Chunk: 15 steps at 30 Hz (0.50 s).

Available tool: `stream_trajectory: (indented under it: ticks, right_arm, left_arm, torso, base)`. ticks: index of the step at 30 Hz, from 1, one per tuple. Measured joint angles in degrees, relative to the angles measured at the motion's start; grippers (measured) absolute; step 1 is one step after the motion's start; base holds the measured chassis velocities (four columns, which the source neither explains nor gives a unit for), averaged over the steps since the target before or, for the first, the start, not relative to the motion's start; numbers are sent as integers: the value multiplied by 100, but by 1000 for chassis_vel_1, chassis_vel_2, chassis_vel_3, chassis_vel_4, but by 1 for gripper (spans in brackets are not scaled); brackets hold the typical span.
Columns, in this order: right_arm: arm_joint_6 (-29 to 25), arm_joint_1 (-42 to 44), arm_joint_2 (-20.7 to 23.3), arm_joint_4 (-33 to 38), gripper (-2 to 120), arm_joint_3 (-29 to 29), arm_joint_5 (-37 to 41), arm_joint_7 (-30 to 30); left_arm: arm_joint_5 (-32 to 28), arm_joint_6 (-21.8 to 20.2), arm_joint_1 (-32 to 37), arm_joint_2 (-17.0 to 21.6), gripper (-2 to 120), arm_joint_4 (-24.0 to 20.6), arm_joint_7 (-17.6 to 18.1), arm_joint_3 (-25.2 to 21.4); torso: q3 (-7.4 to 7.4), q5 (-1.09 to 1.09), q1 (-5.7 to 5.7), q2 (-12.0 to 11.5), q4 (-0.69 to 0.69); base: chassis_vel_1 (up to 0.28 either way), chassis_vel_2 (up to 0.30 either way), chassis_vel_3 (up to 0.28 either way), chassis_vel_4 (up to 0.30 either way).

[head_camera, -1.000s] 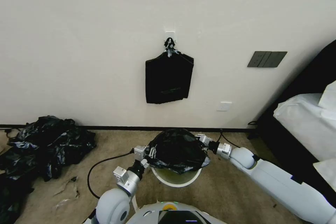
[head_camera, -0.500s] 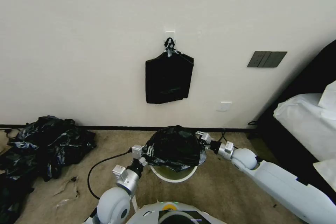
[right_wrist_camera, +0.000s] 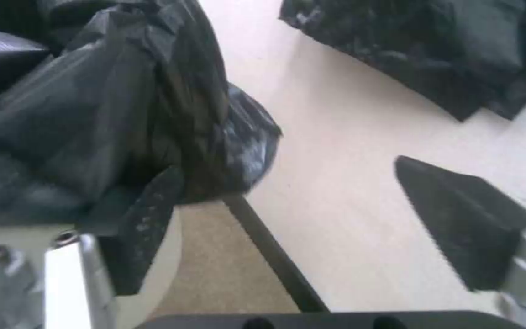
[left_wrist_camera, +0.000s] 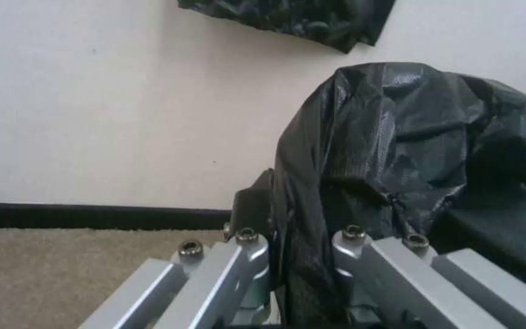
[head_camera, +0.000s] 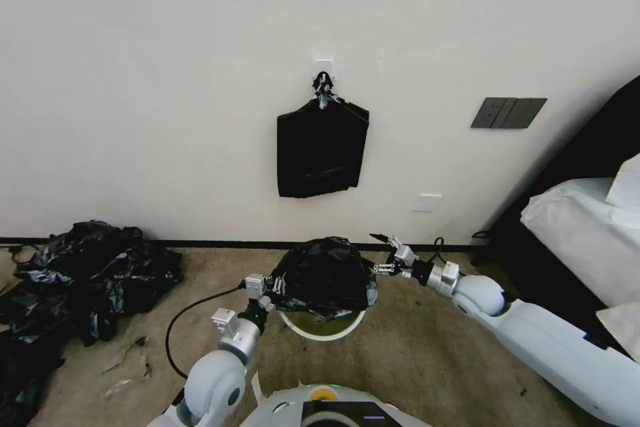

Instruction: Place a trash bag onto the trash bin.

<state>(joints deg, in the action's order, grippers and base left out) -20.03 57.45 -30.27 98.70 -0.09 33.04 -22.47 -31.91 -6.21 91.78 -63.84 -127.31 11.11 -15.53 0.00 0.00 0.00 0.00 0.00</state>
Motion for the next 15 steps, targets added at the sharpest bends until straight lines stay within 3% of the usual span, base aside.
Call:
stream_trajectory:
  ticks: [3, 6, 7, 10, 11, 15]
  right_arm:
    - [97, 32, 12, 14, 98, 47, 103, 163]
    - [815, 360, 12, 384, 100, 404, 682, 910]
    - [815, 360, 12, 384, 100, 404, 682, 910]
    - [1773, 999, -57, 1266, 100, 1046, 1489, 1759]
    - [1773, 999, -57, 1266, 100, 1046, 1489, 1759]
    - [2579, 1746, -358, 2629, 100, 1640, 2392, 2809]
  left_arm:
    - [-12, -2, -1, -13, 7, 0, 35, -21]
    - [-30, 0, 4, -65, 7, 3, 140, -40]
    - [-30, 0, 4, -65, 7, 3, 140, -40]
    - [-95, 16, -47, -96, 7, 65, 225, -46]
    - [-95, 16, -47, -96, 7, 65, 225, -46]
    - [-317, 15, -266, -91, 7, 193, 467, -36]
  torso:
    - [0, 0, 0, 0, 0]
    - [0, 0, 0, 0, 2]
    - [0, 0, 0, 0, 2]
    - [0, -1, 0, 0, -1]
    - [0, -1, 0, 0, -1]
    - [0, -2, 0, 0, 0]
  base:
    - [0, 0, 0, 0]
    - [0, 0, 0, 0]
    - [0, 0, 0, 0]
    - [0, 0, 0, 0]
    - [0, 0, 0, 0]
    - [0, 0, 0, 0]
